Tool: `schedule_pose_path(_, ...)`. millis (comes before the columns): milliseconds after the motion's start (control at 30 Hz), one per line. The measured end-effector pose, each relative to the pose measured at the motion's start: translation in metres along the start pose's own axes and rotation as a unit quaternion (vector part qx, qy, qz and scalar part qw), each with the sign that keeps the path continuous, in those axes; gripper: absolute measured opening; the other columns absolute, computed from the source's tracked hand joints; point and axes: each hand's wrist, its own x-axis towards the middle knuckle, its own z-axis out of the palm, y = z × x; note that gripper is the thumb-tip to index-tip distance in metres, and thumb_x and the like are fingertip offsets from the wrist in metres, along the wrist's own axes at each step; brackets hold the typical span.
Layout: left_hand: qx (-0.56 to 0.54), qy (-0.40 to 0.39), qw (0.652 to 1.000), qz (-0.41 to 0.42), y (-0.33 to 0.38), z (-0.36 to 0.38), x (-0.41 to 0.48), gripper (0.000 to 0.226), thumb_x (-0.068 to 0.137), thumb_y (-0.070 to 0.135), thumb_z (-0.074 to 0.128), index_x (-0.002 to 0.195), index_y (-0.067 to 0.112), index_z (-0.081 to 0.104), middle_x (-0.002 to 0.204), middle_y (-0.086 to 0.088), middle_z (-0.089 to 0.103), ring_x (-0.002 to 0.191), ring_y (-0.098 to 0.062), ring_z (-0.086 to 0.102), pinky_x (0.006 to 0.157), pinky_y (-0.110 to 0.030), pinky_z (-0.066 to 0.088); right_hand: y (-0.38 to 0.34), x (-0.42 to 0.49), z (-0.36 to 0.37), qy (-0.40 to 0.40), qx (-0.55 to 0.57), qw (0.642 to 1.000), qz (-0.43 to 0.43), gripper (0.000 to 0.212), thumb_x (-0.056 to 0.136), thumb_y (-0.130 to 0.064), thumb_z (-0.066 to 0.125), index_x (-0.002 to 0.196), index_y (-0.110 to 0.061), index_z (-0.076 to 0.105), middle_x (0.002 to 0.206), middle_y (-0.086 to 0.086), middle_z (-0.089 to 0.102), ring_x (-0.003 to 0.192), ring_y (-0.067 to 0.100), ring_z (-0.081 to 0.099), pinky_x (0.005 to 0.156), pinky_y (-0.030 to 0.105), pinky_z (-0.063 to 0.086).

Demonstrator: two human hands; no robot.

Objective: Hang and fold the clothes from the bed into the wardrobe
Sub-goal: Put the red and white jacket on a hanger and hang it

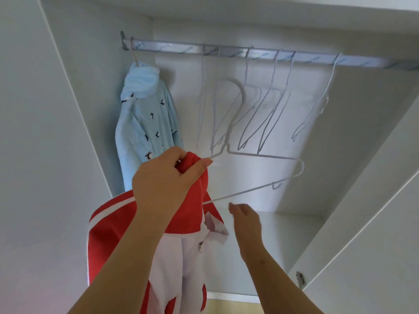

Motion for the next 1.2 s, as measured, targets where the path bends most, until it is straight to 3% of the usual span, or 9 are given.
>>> schedule_pose_path(100, -0.035, 0.01, 0.999, -0.019, 0.001, -0.005, 0.0, 0.047, 0.059, 0.074, 0.038, 0.072, 0.03, 0.051, 0.057, 0.019, 0.048, 0.054, 0.002, 0.044, 0.055, -0.01, 0.027, 0.004, 0.0, 0.007, -0.103, 0.014, 0.993, 0.055, 0.017, 0.096, -0.034, 0.047, 0.105, -0.021, 0.053, 0.106, -0.004, 0.059, 0.087, 0.007, 0.052, 0.078, 0.024, 0.038)
schedule_pose_path(300, -0.049, 0.021, 0.998, -0.021, 0.0, -0.017, 0.002, 0.043, 0.063, 0.067, 0.045, 0.074, 0.027, 0.055, 0.06, 0.021, 0.049, 0.055, 0.0, 0.046, 0.054, -0.002, 0.033, 0.012, 0.005, 0.019, -0.216, -0.018, 0.962, 0.165, 0.075, 0.087, -0.037, 0.062, 0.145, -0.017, 0.02, 0.143, 0.008, 0.039, 0.126, 0.027, 0.041, 0.089, 0.034, 0.036)
schedule_pose_path(467, -0.07, 0.038, 0.997, -0.011, 0.002, -0.028, 0.003, 0.036, 0.06, 0.072, 0.044, 0.062, 0.036, 0.047, 0.057, 0.02, 0.05, 0.057, 0.002, 0.053, 0.061, 0.008, 0.03, 0.015, 0.009, 0.036, -0.204, -0.047, 0.961, 0.183, 0.052, 0.085, -0.048, 0.06, 0.123, -0.016, 0.044, 0.111, 0.001, 0.056, 0.099, 0.018, 0.054, 0.076, 0.03, 0.045)
schedule_pose_path(600, -0.086, 0.04, 0.996, 0.001, -0.005, -0.033, 0.005, 0.036, 0.058, 0.073, 0.043, 0.061, 0.038, 0.047, 0.057, 0.022, 0.049, 0.068, 0.021, 0.049, 0.064, 0.009, 0.031, 0.014, 0.015, 0.037, -0.157, 0.027, 0.972, 0.172, 0.013, 0.091, -0.02, 0.057, 0.093, -0.01, 0.064, 0.084, 0.007, 0.066, 0.076, 0.018, 0.061, 0.056, 0.023, 0.051)
schedule_pose_path(767, -0.064, 0.03, 0.997, -0.001, -0.039, -0.039, 0.005, 0.025, 0.066, 0.058, 0.066, 0.061, 0.037, 0.054, 0.054, 0.017, 0.055, 0.062, 0.009, 0.054, 0.058, 0.0, 0.036, 0.006, 0.028, 0.015, -0.154, 0.3, 0.912, 0.233, 0.011, 0.092, -0.009, 0.055, 0.098, -0.003, 0.062, 0.089, 0.015, 0.066, 0.079, 0.027, 0.062, 0.061, 0.035, 0.052)
schedule_pose_path(867, -0.069, 0.008, 0.997, -0.029, -0.063, -0.043, 0.003, 0.028, 0.063, 0.06, 0.068, 0.066, 0.032, 0.062, 0.06, 0.009, 0.062, 0.059, -0.005, 0.057, 0.054, -0.012, 0.04, 0.007, 0.029, 0.006, -0.143, 0.311, 0.897, 0.279, 0.02, 0.097, -0.007, 0.045, 0.11, 0.002, 0.057, 0.1, 0.019, 0.062, 0.093, 0.032, 0.058, 0.083, 0.043, 0.048)
schedule_pose_path(1000, -0.075, -0.055, 0.995, -0.04, -0.079, -0.042, 0.0, 0.012, 0.066, 0.053, 0.062, 0.078, 0.053, 0.058, 0.063, 0.004, 0.063, 0.06, -0.013, 0.059, 0.051, -0.014, 0.042, 0.01, 0.029, -0.007, -0.131, 0.241, 0.909, 0.312, 0.02, 0.097, -0.009, 0.04, 0.089, 0.003, 0.055, 0.084, 0.017, 0.056, 0.077, 0.029, 0.052, 0.096, 0.042, 0.039)
schedule_pose_path(1100, -0.074, -0.126, 0.989, -0.009, -0.084, -0.036, -0.003, 0.025, 0.072, 0.05, 0.059, 0.092, 0.064, 0.054, 0.077, 0.026, 0.065, 0.074, 0.009, 0.059, 0.064, -0.002, 0.042, 0.013, 0.033, -0.017, -0.102, 0.243, 0.91, 0.319, 0.021, 0.096, -0.01, 0.037, 0.085, -0.001, 0.054, 0.079, 0.016, 0.054, 0.075, 0.029, 0.05, 0.094, 0.041, 0.039)
schedule_pose_path(1200, -0.082, -0.169, 0.982, 0.006, -0.086, -0.034, -0.002, 0.022, 0.078, 0.044, 0.054, 0.079, 0.065, 0.059, 0.084, 0.048, 0.056, 0.083, 0.024, 0.052, 0.068, 0.005, 0.035, 0.008, 0.033, -0.024, -0.088, 0.294, 0.902, 0.305, 0.025, 0.096, -0.008, 0.032, 0.094, -0.004, 0.057, 0.081, 0.015, 0.057, 0.075, 0.029, 0.052, 0.089, 0.043, 0.042)
